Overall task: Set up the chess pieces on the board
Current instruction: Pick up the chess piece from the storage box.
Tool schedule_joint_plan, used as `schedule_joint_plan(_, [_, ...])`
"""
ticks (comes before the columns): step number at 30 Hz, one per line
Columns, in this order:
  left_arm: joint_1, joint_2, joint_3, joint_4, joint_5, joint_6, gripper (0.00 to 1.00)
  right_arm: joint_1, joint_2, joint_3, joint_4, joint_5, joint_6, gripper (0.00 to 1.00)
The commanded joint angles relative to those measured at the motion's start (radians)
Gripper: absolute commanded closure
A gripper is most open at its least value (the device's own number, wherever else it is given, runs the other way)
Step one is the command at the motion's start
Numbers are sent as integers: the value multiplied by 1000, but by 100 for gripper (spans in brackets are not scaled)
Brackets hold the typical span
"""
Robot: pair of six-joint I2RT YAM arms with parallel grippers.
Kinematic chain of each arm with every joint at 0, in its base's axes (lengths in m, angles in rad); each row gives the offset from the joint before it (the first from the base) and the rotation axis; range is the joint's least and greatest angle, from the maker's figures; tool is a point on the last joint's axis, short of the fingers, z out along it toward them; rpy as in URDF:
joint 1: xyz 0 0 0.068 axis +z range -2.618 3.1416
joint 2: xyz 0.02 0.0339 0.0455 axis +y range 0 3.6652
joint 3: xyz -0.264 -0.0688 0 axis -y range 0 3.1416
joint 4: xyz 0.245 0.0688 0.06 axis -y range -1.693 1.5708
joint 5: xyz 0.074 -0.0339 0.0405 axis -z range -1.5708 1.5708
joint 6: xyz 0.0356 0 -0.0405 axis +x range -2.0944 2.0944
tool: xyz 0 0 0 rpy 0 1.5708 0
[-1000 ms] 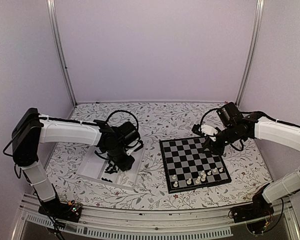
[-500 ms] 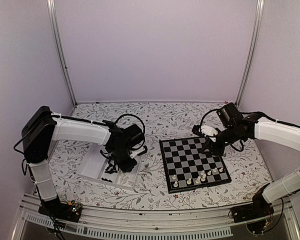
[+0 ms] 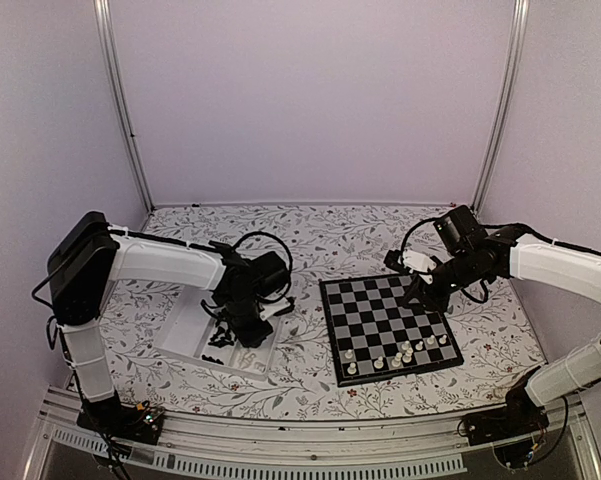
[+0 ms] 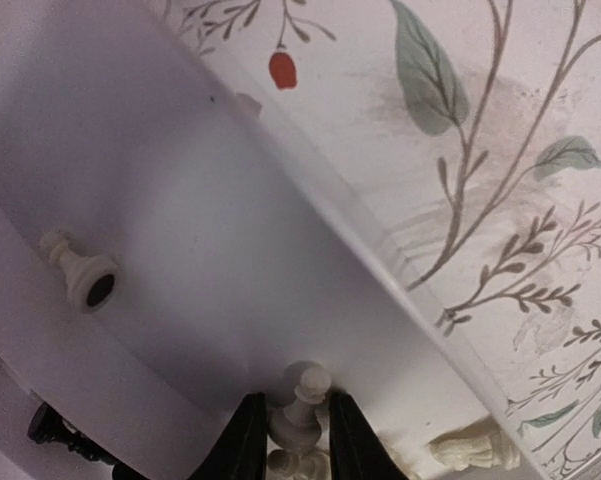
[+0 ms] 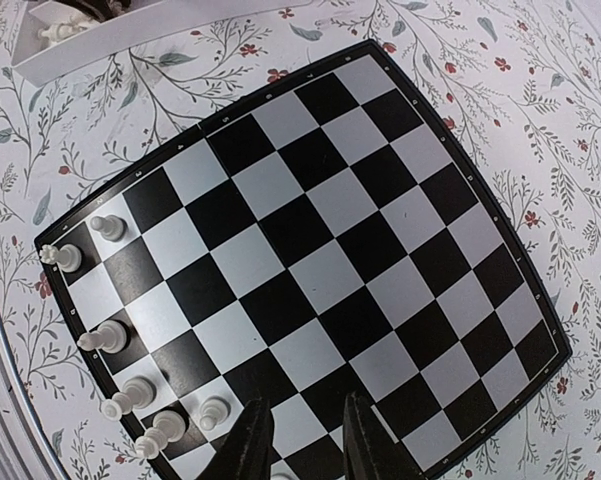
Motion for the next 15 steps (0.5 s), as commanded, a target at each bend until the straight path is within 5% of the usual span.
schedule_joint_plan(1, [1, 25, 9, -7, 17, 26, 75, -7, 8, 6, 10, -16, 5, 73])
schedule_joint_plan(15, [-2, -62, 62, -38, 9, -17, 96, -7, 20, 123, -38, -70, 15, 74])
